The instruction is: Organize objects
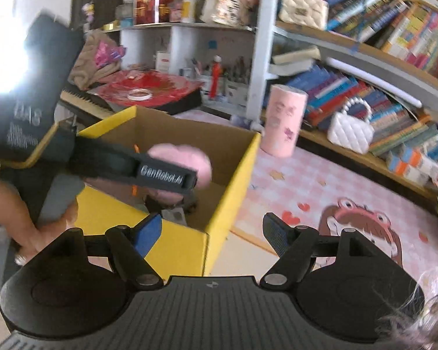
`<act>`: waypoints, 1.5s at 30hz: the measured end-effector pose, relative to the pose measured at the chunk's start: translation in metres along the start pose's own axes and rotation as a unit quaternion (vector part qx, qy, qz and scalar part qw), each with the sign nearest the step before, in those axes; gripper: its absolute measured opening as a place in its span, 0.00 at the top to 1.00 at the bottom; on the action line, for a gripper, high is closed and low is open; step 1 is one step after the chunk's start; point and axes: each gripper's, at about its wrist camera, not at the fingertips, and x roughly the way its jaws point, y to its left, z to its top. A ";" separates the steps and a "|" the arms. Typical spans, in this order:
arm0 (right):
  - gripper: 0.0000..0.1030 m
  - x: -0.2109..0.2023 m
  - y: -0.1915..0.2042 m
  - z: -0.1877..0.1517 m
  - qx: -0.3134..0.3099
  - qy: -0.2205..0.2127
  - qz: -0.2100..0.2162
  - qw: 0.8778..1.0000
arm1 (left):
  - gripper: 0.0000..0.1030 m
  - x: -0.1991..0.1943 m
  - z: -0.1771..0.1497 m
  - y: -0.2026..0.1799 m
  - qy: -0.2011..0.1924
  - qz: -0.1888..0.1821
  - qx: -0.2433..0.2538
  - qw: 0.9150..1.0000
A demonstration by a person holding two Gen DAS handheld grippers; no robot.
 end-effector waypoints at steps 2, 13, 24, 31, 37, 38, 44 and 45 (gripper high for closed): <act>0.27 -0.005 -0.003 -0.003 0.007 -0.002 -0.002 1.000 | 0.32 -0.004 -0.002 -0.002 -0.003 0.001 0.002 1.000; 0.27 -0.041 0.002 -0.021 0.039 -0.016 -0.034 0.999 | 0.18 -0.091 -0.040 -0.008 -0.052 0.018 -0.002 0.998; 0.21 -0.098 0.015 -0.080 0.160 0.031 -0.133 0.978 | 0.13 -0.152 -0.098 -0.022 -0.021 0.050 0.010 0.998; 0.19 -0.130 0.028 -0.115 0.191 0.044 -0.175 0.965 | 0.12 -0.165 -0.116 -0.032 -0.009 0.046 0.033 0.998; 0.13 -0.149 0.035 -0.132 0.192 0.049 -0.213 0.957 | 0.12 -0.161 -0.132 -0.046 0.018 0.038 0.056 0.998; 0.11 -0.151 0.035 -0.134 0.193 0.050 -0.220 0.955 | 0.12 -0.161 -0.134 -0.048 0.019 0.040 0.060 0.997; 0.05 -0.162 0.033 -0.145 0.212 0.056 -0.245 0.944 | 0.12 -0.163 -0.143 -0.058 0.028 0.047 0.079 0.995; 0.05 -0.163 0.032 -0.146 0.216 0.057 -0.248 0.943 | 0.12 -0.163 -0.145 -0.059 0.029 0.049 0.082 0.995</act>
